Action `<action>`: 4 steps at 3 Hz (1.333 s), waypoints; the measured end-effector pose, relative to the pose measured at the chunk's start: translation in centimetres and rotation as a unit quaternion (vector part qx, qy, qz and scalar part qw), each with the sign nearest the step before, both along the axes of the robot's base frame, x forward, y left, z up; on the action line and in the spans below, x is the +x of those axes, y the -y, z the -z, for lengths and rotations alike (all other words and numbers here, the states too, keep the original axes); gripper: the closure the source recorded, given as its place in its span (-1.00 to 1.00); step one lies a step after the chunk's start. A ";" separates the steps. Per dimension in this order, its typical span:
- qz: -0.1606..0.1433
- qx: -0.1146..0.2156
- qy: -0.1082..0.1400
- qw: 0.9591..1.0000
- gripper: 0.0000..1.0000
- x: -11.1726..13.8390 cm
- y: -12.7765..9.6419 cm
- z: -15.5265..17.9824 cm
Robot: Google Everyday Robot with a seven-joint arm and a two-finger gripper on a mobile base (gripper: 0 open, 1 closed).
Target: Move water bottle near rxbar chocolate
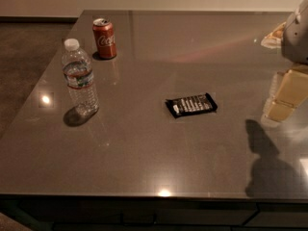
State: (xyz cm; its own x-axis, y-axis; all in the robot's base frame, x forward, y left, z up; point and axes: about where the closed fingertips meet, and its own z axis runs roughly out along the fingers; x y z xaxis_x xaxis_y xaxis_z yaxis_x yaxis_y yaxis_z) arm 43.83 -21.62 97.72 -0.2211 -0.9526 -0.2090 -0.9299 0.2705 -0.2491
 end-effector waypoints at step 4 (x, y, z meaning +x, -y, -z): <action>-0.102 0.239 0.034 0.965 -1.00 5.4 -16.0 -5.8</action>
Offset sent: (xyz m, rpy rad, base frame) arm 0.0514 0.1267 0.0592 0.5214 -0.0867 0.1734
